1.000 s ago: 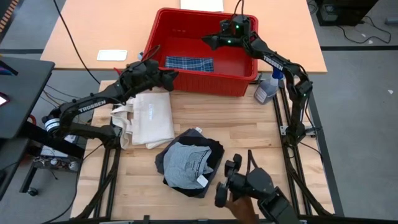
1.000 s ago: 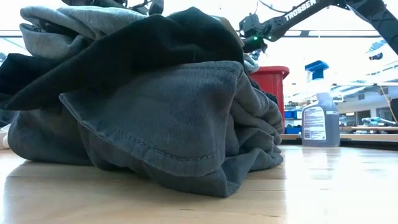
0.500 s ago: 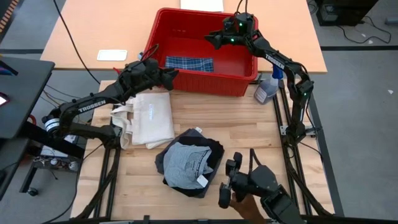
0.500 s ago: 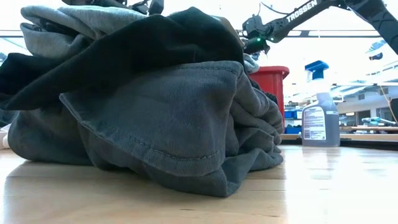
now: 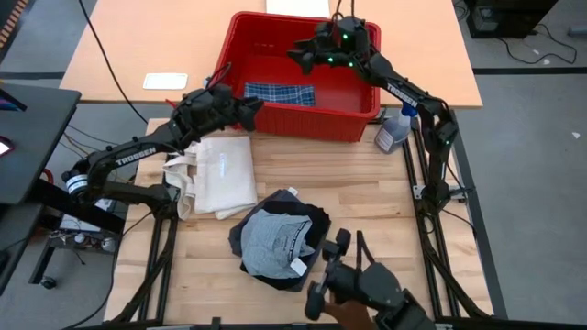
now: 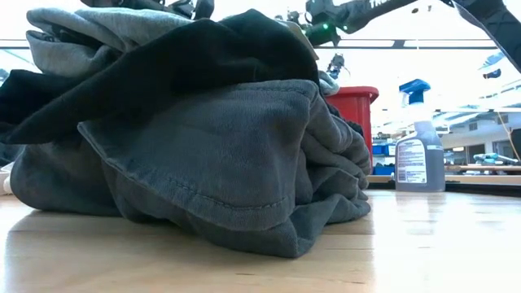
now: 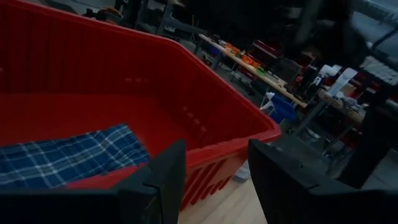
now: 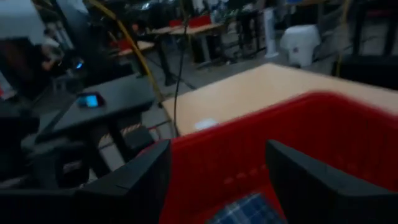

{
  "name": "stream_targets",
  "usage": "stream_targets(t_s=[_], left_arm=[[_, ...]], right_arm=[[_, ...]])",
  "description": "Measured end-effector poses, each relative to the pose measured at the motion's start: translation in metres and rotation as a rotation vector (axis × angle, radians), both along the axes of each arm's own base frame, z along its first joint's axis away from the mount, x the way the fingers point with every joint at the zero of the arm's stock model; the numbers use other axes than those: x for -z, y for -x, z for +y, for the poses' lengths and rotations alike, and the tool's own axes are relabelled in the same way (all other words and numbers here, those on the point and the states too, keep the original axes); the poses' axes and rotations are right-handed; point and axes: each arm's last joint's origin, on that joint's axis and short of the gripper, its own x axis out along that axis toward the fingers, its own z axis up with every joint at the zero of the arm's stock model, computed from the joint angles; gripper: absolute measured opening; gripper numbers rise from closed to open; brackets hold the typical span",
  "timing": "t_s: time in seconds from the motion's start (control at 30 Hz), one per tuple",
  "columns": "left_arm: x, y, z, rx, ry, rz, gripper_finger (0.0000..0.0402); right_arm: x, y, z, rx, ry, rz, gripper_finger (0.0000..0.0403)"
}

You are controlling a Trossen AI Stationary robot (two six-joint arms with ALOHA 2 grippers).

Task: Sort clothes
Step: Remove the blue pants from the red bin

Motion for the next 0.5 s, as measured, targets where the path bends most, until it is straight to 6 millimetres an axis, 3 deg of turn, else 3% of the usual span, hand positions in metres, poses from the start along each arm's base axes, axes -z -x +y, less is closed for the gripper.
stream_targets(t_s=[0.07, 0.13, 0.3, 0.5], left_arm=[[0.0, 0.001, 0.002, -0.006, -0.016, 0.012, 0.0176], [0.0, 0.003, 0.004, -0.016, -0.029, 0.021, 0.0176], [0.0, 0.01, 0.014, -0.046, -0.012, 0.009, 0.0176], [-0.001, 0.015, 0.019, 0.0, 0.032, -0.01, 0.0176]], right_arm=[[-0.004, 0.0, -0.006, 0.021, 0.001, -0.015, 0.0264], [0.005, -0.001, -0.018, 0.024, -0.04, -0.002, 0.0264], [0.068, -0.012, -0.051, 0.059, -0.195, 0.123, 0.0265], [0.123, -0.004, -0.089, 0.119, -0.336, 0.158, 0.0266]])
